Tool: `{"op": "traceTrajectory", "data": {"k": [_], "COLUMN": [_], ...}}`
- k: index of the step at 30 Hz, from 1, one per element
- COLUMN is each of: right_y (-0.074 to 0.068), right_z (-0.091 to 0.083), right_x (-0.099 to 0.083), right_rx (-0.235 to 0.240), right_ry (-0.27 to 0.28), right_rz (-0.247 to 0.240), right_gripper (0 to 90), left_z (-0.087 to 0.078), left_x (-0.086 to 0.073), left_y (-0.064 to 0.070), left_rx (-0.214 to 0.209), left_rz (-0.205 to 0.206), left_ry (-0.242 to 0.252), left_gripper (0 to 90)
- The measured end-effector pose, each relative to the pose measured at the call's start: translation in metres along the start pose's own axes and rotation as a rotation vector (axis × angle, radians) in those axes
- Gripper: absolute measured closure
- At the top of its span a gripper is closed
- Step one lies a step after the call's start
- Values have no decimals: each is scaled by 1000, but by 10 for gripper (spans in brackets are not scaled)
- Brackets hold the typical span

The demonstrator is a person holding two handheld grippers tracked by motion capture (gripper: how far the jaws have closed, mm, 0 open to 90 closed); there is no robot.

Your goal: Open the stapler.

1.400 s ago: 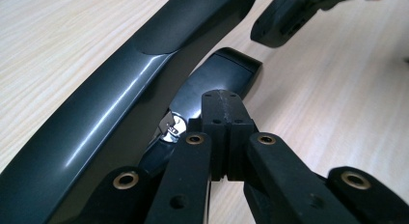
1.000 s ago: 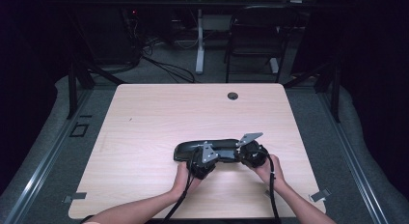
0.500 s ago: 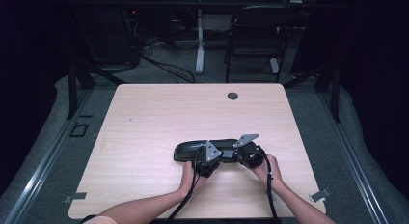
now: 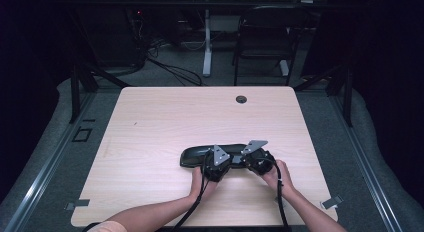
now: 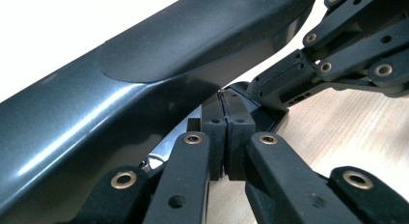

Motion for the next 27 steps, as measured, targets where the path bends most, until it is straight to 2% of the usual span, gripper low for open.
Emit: {"op": "traceTrajectory", "data": {"k": [4,11,22,27], "right_y": [-1,-2,-3,-3], "right_z": [0,1,0,0], "right_x": [0,1,0,0], "right_rx": [-4,-21,-35,-29], "right_ry": [7,9,5,11], "right_rz": [3,-19,-34,-38], "right_gripper": [900,900,900,900], "left_z": [1,1,3,3], "left_x": [2,3,2,4], "left_y": [0,1,0,1], "left_rx": [2,8,14,-3], "left_rz": [5,30,33,29], "left_ry": [13,15,22,19], "left_gripper": [900,900,900,900]}}
Point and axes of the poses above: each handheld gripper's, and its own axes: z roughly forward along the jaws, x roughly out of its top, y roughly to its right, the point moved 8 cm from there along z, roughly forward along the jaws
